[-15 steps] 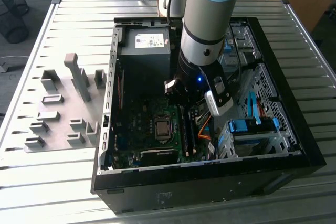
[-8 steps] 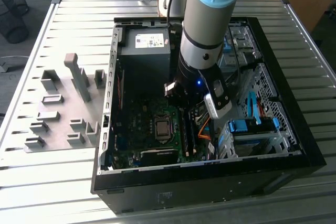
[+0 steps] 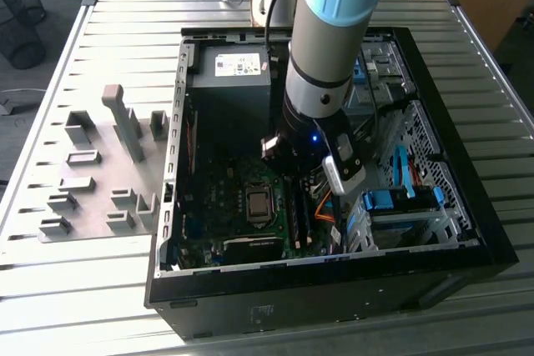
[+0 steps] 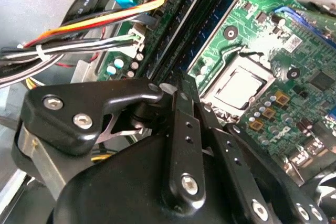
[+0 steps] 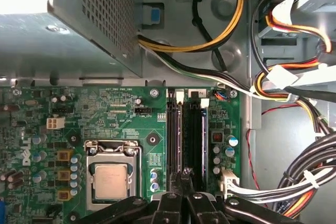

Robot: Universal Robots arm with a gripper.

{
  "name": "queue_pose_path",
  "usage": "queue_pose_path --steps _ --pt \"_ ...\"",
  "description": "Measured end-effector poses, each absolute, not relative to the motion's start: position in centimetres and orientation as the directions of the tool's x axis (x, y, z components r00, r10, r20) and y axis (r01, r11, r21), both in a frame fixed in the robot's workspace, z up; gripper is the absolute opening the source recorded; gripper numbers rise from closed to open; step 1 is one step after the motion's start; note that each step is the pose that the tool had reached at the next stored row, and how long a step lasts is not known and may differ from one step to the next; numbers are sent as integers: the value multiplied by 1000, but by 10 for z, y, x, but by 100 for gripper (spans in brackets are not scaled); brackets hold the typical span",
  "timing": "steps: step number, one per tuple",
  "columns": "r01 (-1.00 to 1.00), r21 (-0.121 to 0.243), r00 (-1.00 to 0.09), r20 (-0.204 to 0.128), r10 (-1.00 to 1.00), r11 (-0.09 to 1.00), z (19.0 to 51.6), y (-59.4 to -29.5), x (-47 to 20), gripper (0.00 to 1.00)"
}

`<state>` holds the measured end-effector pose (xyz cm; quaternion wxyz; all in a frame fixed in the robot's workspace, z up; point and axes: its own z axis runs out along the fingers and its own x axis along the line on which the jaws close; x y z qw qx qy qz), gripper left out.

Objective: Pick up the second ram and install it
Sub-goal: 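Press down the second ram until it locks into place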

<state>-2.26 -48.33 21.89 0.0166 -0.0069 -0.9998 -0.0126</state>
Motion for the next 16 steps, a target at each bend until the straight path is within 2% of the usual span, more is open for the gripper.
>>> queue_pose_path --steps 8,16 --pt "14 27 -999 35 13 1000 216 -483 -22 11" --pt "14 27 -999 36 13 1000 241 -483 -22 11"
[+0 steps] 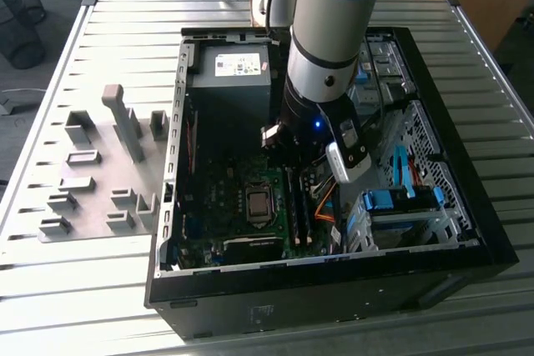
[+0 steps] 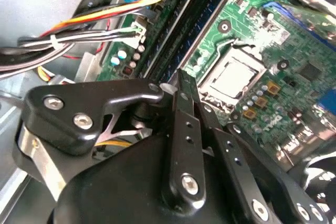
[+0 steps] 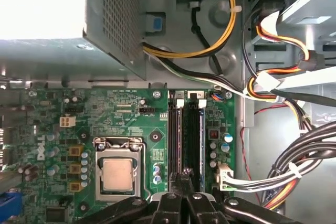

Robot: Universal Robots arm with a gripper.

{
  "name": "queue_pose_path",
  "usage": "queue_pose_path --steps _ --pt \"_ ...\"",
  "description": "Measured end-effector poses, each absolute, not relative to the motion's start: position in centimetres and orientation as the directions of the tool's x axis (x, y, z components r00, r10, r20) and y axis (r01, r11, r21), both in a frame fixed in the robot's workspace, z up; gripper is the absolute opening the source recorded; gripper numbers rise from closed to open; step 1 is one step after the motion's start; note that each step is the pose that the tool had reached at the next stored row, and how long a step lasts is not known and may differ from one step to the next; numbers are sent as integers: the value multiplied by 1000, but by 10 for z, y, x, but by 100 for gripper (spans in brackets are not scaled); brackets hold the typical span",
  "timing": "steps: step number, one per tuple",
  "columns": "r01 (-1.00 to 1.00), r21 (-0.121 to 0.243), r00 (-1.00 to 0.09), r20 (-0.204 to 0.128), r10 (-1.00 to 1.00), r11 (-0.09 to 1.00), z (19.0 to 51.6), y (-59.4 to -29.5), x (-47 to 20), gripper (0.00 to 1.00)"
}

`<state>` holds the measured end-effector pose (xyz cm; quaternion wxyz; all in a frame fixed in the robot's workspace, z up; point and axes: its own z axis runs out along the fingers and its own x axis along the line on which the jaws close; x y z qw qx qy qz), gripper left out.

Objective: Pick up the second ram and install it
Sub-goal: 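Press down the second ram until it locks into place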

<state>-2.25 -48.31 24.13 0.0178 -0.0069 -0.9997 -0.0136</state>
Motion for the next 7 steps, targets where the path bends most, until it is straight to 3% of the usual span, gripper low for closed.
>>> queue_pose_path --steps 7 --pt "14 27 -999 36 13 1000 242 -483 -22 11"
